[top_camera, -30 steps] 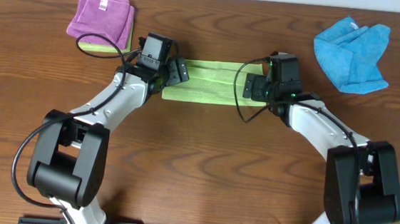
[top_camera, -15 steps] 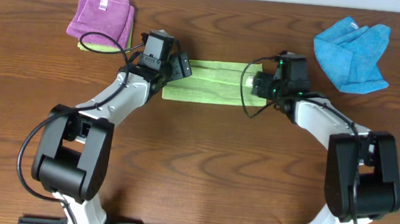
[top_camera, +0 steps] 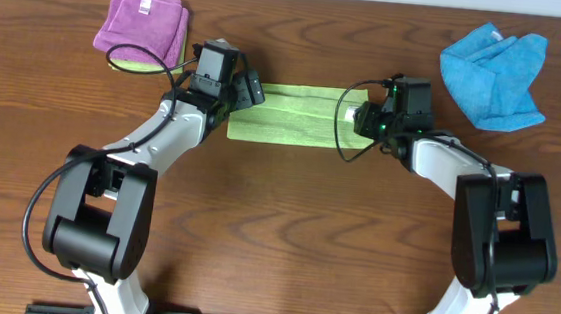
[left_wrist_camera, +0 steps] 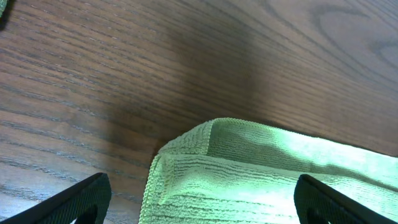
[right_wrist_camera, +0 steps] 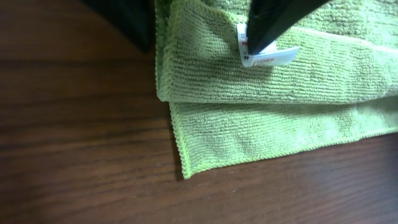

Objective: Fold the cloth
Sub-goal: 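Lower the folded edge onto the cloth and release both grippers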

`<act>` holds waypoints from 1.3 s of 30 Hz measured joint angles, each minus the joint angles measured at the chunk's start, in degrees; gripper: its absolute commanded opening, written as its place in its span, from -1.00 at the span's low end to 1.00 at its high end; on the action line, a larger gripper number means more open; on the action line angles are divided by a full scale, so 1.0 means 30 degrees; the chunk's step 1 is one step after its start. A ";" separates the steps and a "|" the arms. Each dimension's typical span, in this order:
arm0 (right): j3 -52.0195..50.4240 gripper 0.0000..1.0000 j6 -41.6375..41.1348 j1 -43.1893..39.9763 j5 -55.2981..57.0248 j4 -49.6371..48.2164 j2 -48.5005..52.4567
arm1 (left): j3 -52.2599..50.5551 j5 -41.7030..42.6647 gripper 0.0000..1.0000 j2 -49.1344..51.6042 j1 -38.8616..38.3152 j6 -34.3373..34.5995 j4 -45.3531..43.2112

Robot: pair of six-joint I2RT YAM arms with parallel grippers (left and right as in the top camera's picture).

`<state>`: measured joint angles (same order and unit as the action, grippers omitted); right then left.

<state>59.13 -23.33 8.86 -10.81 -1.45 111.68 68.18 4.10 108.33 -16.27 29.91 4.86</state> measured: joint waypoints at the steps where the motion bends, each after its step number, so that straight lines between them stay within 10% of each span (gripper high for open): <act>1: 0.0000 -0.21 -0.0066 0.0000 -0.0080 -0.0095 0.0109 | 0.0000 0.0000 0.91 0.0000 0.0000 0.0000 0.0007; 18: 0.1326 -0.47 -0.0138 0.0058 -0.0401 -0.0401 0.0197 | 0.0000 -0.0029 0.90 0.0000 0.0000 0.0007 0.0000; 39: 0.1384 -0.24 0.0561 0.0073 0.1384 -0.2674 0.0495 | 0.0000 0.0437 0.90 0.0000 0.0000 0.0087 0.0233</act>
<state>63.29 -21.65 9.08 -6.66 -9.47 113.16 68.18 5.41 108.33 -16.27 30.17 5.56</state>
